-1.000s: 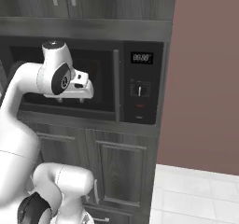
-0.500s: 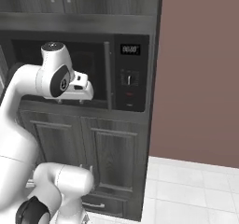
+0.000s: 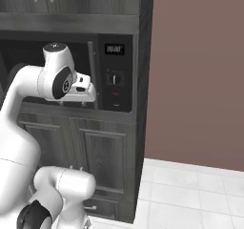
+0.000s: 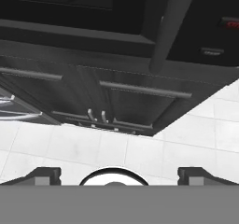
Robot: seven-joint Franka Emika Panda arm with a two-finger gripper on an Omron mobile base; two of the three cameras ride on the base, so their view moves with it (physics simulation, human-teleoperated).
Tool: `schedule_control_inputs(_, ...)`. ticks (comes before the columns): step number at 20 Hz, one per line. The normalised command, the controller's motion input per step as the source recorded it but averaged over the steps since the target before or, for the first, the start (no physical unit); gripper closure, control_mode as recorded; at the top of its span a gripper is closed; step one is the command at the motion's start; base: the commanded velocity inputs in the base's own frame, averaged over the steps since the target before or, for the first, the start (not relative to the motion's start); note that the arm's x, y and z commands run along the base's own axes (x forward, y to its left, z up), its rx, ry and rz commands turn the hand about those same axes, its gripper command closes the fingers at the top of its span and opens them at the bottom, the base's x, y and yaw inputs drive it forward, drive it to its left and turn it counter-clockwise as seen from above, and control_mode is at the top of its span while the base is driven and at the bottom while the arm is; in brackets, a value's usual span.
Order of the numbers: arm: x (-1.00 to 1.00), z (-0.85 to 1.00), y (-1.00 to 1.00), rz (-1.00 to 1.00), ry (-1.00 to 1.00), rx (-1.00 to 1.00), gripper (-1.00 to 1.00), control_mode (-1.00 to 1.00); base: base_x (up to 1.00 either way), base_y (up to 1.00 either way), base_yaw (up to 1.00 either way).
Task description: The microwave is finished heating the steak and squash. Take the bowl containing the food and place it on the dining counter.
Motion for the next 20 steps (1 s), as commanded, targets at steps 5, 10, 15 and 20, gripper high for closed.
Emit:
schedule_control_inputs(5,0.0,0.0,0.0,0.0,0.0,0.0,-1.0,1.0,-0.14,-0.21,-0.01)
schedule_control_inputs(10,0.0,0.0,0.0,0.0,0.0,0.0,-1.0,-1.0,0.0,0.0,0.0)
schedule_control_inputs(15,0.0,0.0,0.0,0.0,0.0,0.0,-1.0,-1.0,0.0,0.0,0.0)
schedule_control_inputs(20,0.0,0.02,-0.18,0.0,-0.05,0.0,-1.0,-1.0,0.0,0.0,0.0)
